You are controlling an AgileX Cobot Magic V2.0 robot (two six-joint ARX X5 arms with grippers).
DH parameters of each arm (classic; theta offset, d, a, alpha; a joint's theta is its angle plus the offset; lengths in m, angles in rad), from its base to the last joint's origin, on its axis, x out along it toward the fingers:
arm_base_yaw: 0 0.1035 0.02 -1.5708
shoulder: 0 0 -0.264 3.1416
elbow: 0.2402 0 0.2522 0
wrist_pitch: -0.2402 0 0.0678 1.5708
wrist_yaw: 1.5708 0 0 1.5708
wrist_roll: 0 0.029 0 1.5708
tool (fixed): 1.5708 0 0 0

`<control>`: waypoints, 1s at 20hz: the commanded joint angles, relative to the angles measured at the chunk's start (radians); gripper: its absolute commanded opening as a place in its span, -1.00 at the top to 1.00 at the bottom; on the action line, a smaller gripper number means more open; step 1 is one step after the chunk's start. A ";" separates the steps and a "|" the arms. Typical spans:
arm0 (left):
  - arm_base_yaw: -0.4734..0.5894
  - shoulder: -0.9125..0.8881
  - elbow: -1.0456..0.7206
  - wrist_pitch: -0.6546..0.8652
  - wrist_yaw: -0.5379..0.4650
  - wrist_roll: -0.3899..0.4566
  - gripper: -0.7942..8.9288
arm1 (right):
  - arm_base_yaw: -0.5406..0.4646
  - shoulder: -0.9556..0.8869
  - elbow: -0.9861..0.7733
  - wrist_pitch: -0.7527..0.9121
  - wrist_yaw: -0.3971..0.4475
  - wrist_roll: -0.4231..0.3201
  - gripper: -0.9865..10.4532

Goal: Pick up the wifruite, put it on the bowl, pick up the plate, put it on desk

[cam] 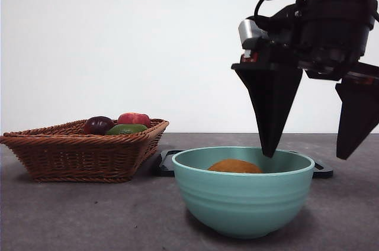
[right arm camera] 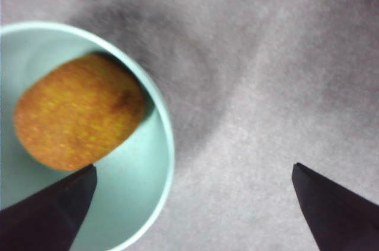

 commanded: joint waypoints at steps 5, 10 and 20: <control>-0.011 0.000 0.019 0.011 0.002 0.020 -0.38 | 0.006 0.048 -0.012 0.037 -0.015 0.029 0.12; -0.011 0.000 0.019 0.010 0.002 0.020 -0.38 | 0.007 0.119 -0.012 0.089 -0.080 0.047 0.43; -0.011 0.000 0.019 0.013 0.002 0.027 -0.38 | 0.012 0.124 0.034 0.059 -0.066 0.047 0.81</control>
